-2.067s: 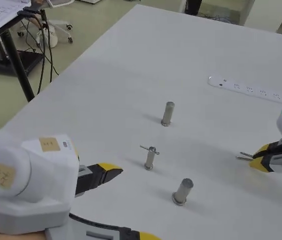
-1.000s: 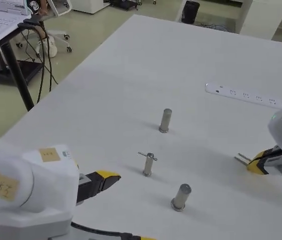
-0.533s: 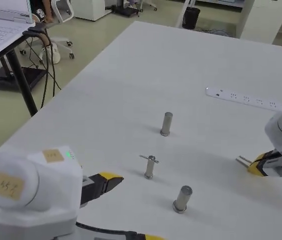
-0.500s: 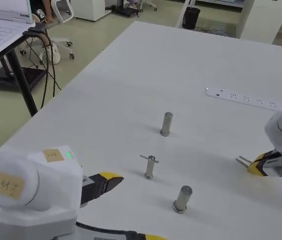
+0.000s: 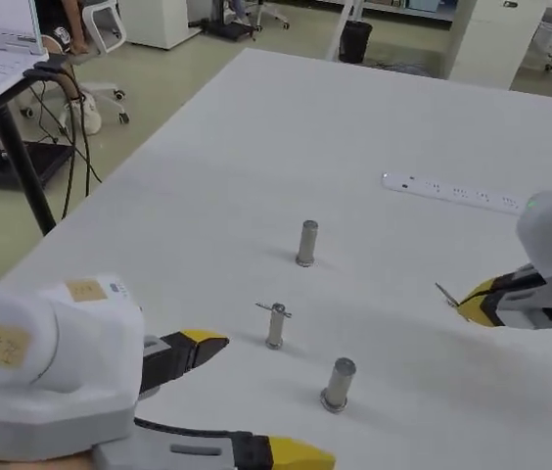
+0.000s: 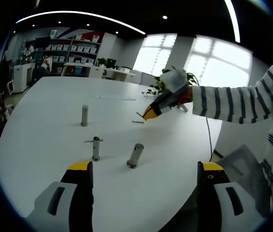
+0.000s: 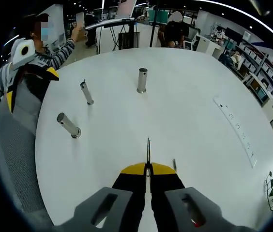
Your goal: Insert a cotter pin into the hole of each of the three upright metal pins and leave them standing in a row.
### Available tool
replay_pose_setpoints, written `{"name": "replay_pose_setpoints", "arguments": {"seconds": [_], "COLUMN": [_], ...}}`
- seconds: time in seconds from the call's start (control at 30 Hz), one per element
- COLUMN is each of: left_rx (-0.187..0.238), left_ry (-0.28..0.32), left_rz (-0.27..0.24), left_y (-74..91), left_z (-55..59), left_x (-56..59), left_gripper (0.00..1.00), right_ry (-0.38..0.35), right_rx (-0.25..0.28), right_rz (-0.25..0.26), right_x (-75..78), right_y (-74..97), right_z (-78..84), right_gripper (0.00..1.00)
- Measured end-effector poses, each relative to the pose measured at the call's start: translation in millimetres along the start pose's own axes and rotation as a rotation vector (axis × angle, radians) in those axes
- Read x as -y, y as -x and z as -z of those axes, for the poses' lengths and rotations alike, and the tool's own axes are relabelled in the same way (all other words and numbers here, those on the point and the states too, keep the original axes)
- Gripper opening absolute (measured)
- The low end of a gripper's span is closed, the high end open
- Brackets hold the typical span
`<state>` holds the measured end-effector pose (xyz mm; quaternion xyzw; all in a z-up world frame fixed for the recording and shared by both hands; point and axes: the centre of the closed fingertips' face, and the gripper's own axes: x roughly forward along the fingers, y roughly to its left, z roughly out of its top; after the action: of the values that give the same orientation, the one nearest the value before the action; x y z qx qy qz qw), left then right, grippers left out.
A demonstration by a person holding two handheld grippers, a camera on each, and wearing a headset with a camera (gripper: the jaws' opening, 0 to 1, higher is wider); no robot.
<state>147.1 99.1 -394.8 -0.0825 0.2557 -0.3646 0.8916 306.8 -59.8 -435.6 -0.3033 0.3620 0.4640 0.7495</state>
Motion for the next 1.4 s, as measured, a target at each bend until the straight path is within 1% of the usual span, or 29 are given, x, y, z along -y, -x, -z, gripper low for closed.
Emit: {"name": "replay_pose_setpoints", "arguments": {"seconds": [0.07,0.17,0.23,0.27,0.3,0.33,0.4,0.53,0.6,0.7,0.83,0.93,0.97,1.0,1.07,1.1,1.27,1.4], "left_rx": [0.015,0.016,0.018,0.022,0.044,0.058,0.066,0.064,0.060,0.061,0.049,0.046,0.047,0.049,0.050,0.049,0.040,0.040], "left_ry": [-0.013,-0.007,-0.027,-0.023,0.001,0.021,0.022,0.016,0.019,0.035,0.046,0.063,0.068,0.073,0.078,0.080,0.105,0.122], "left_rz": [-0.009,-0.004,-0.016,-0.014,-0.004,0.004,0.003,0.000,0.008,0.019,0.027,0.050,0.054,0.059,0.067,0.068,0.084,0.094], "left_y": [0.0,-0.2,0.3,0.5,0.2,0.0,0.2,-2.3,-4.5,-8.0,-13.6,-17.7,-18.9,-20.8,-23.9,-24.6,-32.0,-36.4], "left_z": [-3.9,-6.9,-9.5,-11.1,-16.0,-19.1,-22.9,-26.9,-28.8,-30.2,-30.4,-32.2,-33.2,-35.2,-38.0,-38.5,-42.5,-46.0], "left_x": [-1.5,-2.3,-4.5,-4.6,-3.9,-2.9,-4.3,-5.4,-4.4,-3.7,-2.2,1.8,2.5,2.8,4.5,4.7,5.9,6.3], "left_gripper": [0.87,0.87,0.86,0.85,0.85,0.84,0.83,0.83,0.82,0.80,0.79,0.76,0.76,0.76,0.75,0.75,0.70,0.68], "right_ry": [0.014,0.047,0.057,0.062,0.069,0.073,0.084,0.103,0.120,0.109,0.145,0.164,0.178,0.208,0.221,0.225,0.255,0.295], "right_rx": [0.018,0.034,0.043,0.050,0.061,0.070,0.093,0.132,0.149,0.181,0.209,0.237,0.252,0.281,0.306,0.315,0.346,0.344], "right_rz": [0.001,0.001,0.004,0.005,0.007,0.009,0.018,0.026,0.030,0.021,0.018,0.007,0.009,0.018,0.023,0.026,0.038,0.053], "right_x": [-4.9,-12.8,-16.2,-17.9,-20.5,-22.3,-26.3,-34.9,-40.4,-48.0,-60.1,-69.7,-71.6,-73.9,-76.7,-75.4,-82.9,-88.7], "right_y": [6.4,15.6,20.1,22.5,26.0,28.4,34.3,43.1,46.7,48.7,50.5,51.9,52.9,55.5,58.9,58.6,66.0,68.5], "right_z": [-4.2,-8.6,-11.1,-12.7,-15.3,-17.4,-22.7,-32.9,-37.8,-43.6,-50.6,-56.4,-59.6,-66.0,-72.4,-74.4,-84.2,-85.3], "right_gripper": [0.00,0.00,0.00,0.00,0.00,0.00,0.00,0.00,0.00,0.00,0.00,0.00,0.00,0.00,0.00,0.00,0.00,0.00]}}
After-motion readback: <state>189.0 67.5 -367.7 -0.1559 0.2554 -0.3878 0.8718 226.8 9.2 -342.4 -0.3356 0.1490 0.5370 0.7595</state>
